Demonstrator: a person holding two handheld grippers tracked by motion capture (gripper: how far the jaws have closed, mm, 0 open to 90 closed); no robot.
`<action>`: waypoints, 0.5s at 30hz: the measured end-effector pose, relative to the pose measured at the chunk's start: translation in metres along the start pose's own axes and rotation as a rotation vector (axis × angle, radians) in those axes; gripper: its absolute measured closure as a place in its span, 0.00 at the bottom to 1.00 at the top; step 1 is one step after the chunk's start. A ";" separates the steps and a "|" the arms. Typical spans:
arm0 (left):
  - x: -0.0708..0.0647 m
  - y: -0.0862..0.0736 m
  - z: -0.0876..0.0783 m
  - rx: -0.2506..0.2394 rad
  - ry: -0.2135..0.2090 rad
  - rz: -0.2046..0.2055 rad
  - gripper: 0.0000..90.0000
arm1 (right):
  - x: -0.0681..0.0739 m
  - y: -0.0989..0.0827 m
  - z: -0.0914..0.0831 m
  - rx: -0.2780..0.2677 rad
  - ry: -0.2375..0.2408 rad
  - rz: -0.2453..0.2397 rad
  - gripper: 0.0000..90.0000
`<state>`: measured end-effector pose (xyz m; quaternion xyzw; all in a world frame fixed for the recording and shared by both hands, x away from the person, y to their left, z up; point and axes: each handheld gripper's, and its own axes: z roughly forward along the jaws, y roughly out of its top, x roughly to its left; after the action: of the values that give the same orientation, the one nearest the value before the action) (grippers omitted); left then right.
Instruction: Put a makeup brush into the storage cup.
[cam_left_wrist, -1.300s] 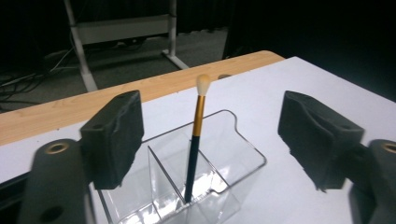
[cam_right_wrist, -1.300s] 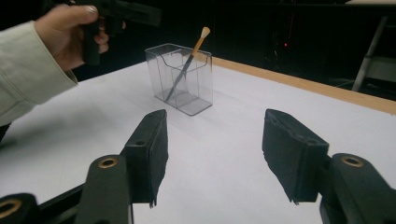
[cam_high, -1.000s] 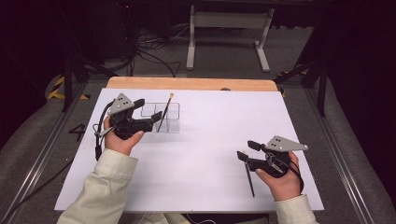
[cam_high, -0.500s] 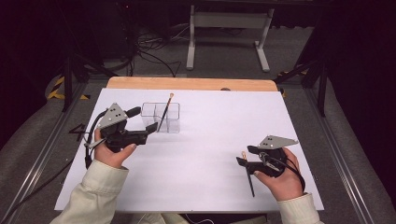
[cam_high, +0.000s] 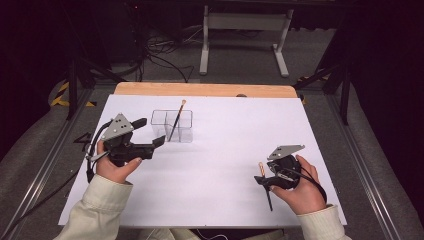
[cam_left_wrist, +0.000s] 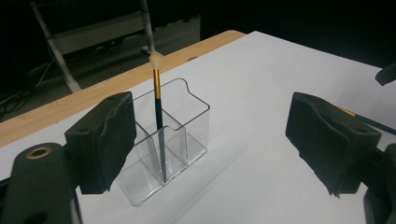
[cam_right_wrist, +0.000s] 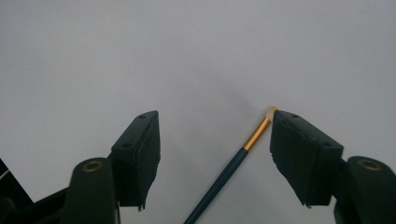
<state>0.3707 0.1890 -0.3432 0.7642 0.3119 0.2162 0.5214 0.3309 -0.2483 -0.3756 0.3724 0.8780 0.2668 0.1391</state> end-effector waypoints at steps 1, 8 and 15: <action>0.000 0.000 0.000 0.001 0.001 0.002 0.19 | 0.000 0.000 0.001 0.011 0.002 0.002 0.37; 0.004 -0.002 -0.002 0.010 0.012 -0.006 0.18 | -0.002 0.000 0.004 0.081 -0.027 0.003 0.35; 0.005 -0.003 -0.003 0.017 0.010 -0.006 0.17 | -0.004 0.000 0.005 0.136 -0.042 0.008 0.35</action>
<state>0.3715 0.1948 -0.3448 0.7665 0.3188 0.2160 0.5140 0.3355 -0.2495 -0.3798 0.3900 0.8895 0.1990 0.1309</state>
